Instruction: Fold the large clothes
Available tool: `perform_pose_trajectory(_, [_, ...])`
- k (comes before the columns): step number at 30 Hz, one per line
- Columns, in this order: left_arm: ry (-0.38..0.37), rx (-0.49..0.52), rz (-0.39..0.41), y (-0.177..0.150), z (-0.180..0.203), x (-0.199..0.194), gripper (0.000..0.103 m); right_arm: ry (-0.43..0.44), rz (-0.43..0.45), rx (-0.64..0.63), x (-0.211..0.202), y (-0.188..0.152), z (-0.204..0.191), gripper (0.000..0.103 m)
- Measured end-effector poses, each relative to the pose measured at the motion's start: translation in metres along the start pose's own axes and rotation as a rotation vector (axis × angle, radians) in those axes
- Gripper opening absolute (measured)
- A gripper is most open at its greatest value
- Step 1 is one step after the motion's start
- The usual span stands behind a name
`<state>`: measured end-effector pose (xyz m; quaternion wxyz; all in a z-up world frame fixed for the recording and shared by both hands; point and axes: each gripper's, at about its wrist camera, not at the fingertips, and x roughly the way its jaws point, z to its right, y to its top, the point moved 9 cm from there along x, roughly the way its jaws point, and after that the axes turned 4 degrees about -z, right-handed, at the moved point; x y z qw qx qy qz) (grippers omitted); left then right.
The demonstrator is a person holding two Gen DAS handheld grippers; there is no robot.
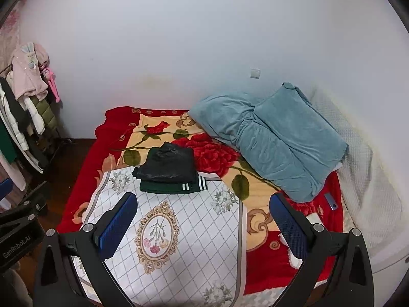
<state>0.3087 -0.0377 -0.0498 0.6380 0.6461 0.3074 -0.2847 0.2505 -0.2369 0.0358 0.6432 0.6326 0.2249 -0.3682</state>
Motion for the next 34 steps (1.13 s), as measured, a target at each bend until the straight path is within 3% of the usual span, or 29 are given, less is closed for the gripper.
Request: perform_pose_trajectory(34, [-0.009, -0.005, 0.002, 0.001, -0.006, -0.007, 0.097, 0.008, 0.009, 0.004, -0.004, -0.009, -0.003, 0.103])
